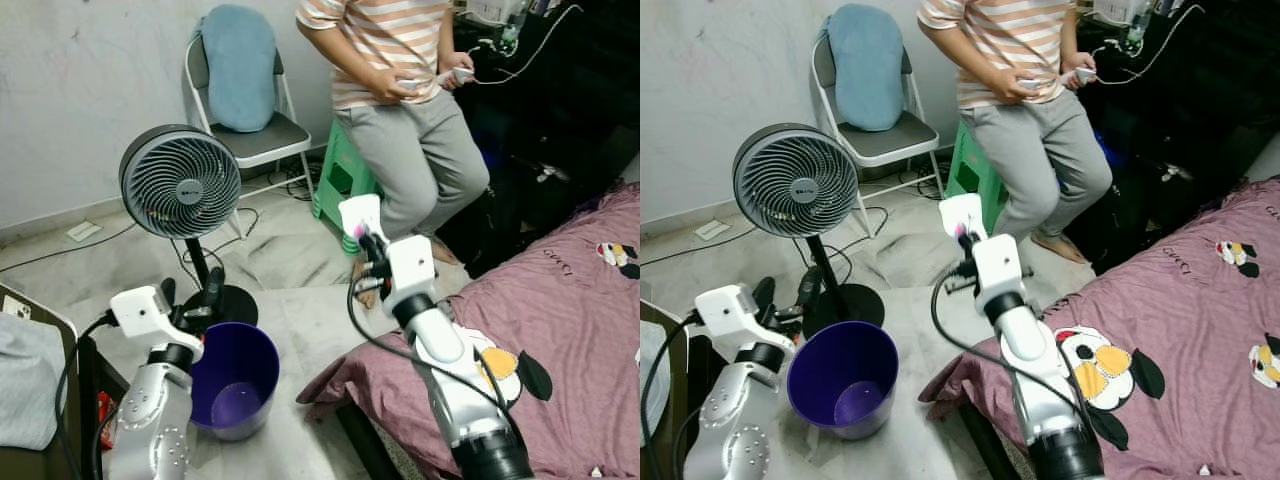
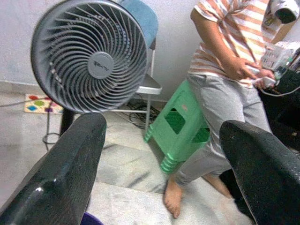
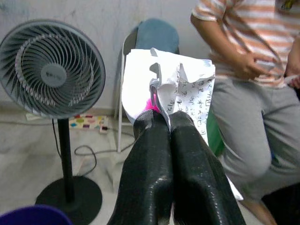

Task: Clean up the room

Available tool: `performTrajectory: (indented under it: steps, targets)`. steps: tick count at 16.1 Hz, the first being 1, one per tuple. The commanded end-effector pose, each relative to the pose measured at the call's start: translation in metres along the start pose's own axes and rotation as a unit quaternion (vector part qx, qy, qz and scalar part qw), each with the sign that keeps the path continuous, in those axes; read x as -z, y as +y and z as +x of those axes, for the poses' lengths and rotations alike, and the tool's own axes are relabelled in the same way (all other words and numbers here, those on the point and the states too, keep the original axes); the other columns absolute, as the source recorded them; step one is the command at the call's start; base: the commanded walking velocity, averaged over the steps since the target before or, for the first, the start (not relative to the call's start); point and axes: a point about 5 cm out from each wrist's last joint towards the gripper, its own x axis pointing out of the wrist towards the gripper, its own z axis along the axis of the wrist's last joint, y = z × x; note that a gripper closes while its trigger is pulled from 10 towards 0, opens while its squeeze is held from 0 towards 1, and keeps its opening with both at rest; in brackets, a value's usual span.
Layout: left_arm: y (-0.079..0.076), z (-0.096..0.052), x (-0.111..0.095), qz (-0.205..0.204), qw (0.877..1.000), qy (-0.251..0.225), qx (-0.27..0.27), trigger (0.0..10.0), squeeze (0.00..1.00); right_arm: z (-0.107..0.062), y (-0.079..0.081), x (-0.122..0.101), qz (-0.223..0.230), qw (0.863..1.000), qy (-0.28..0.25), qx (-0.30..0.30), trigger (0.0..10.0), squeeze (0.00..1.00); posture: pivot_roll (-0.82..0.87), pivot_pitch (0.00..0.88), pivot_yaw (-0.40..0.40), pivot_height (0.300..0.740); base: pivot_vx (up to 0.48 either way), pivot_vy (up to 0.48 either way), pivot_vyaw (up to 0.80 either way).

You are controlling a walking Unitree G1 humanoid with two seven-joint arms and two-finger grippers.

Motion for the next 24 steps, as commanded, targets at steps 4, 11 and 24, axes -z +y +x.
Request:
performTrajectory:
  steps: [4, 11, 24]
  targets:
    - [0.008, 0.004, -0.004, 0.214, 0.977, 0.006, -0.021, 10.0, 0.00, 0.005, -0.004, -0.005, 0.003, 1.000, -0.006, 0.009, 10.0, 0.00, 0.01, 0.000, -0.030, 0.740, 0.000, 0.000, 0.32]
    - [0.019, 0.002, -0.007, 0.236, 0.970, -0.002, -0.059, 10.0, 0.00, 0.008, -0.003, -0.008, 0.005, 1.000, -0.010, 0.018, 10.0, 0.00, 0.00, 0.022, -0.017, 0.740, 0.000, 0.000, 0.00]
    - [0.003, 0.008, 0.005, 0.203, 0.979, 0.002, -0.031, 10.0, 0.00, 0.008, 0.005, -0.012, -0.004, 1.000, -0.015, -0.020, 10.0, 0.00, -0.01, 0.009, -0.060, 0.740, 0.000, 0.000, 0.74]
